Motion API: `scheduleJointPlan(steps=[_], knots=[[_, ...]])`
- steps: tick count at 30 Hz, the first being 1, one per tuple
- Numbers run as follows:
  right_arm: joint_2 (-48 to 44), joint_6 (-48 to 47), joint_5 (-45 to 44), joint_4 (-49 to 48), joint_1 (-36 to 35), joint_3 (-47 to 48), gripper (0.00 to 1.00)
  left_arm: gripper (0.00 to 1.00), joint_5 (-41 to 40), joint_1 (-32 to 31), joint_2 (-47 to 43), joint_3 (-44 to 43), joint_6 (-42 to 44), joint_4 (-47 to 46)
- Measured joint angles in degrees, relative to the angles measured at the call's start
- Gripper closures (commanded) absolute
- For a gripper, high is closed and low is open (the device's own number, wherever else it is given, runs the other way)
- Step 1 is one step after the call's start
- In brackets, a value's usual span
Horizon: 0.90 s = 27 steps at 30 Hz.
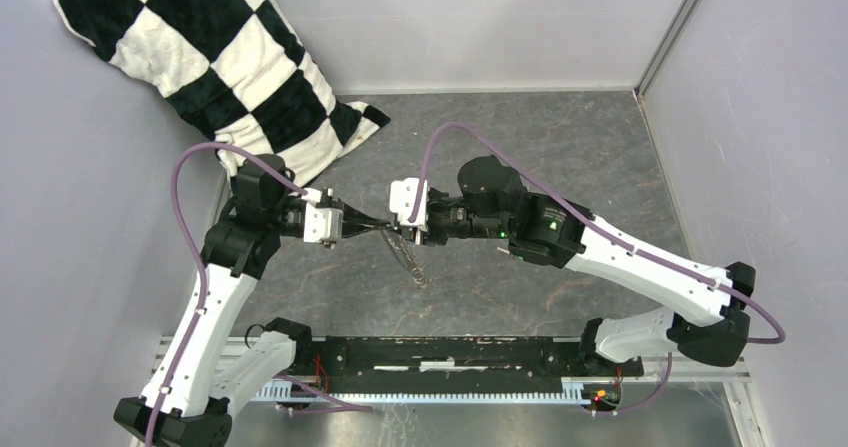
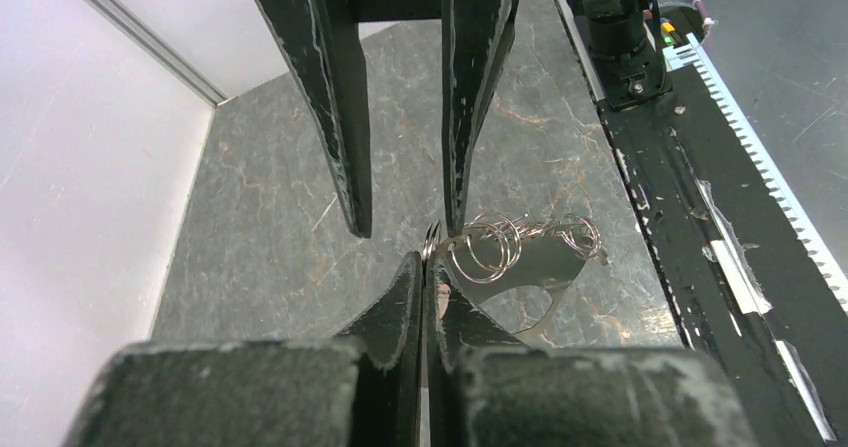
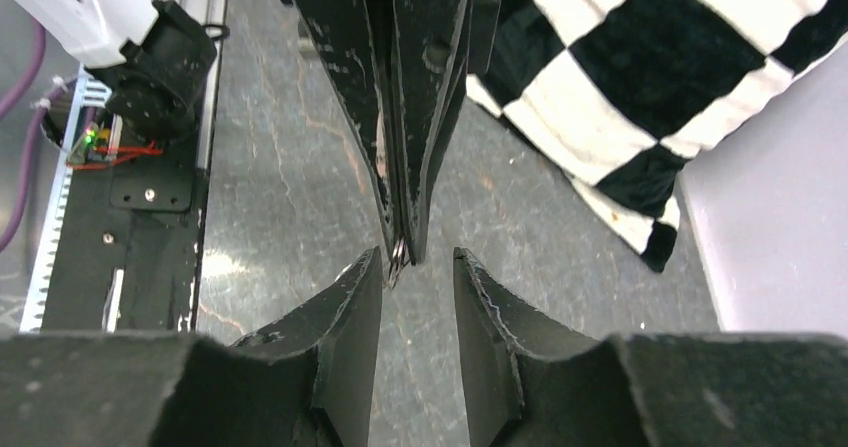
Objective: Put the keys on the keyring
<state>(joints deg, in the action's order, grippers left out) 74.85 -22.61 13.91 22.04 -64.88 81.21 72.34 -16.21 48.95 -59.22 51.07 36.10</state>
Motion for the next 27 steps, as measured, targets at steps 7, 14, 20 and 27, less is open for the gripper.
scheduleJointPlan(steps=[7,14,20,27], knots=[[1.64,-0.7,-2.19,3.37,-0.07,0.46,0.67,0.98,-1.31,0.0,-0.92,0.0,-0.26,1.55],[1.73,0.09,-2.08,3.3,-0.37,0.46,0.89,0.98,-1.88,0.0,-1.33,0.0,-0.26,1.53],[1.7,1.46,-2.47,2.45,-0.44,0.26,0.99,0.67,-2.23,0.0,-1.57,0.04,-0.26,1.49],[-1.64,2.73,-4.24,-3.8,-0.37,-8.22,0.99,0.41,-2.93,-0.02,-2.6,0.04,-2.56,1.81]])
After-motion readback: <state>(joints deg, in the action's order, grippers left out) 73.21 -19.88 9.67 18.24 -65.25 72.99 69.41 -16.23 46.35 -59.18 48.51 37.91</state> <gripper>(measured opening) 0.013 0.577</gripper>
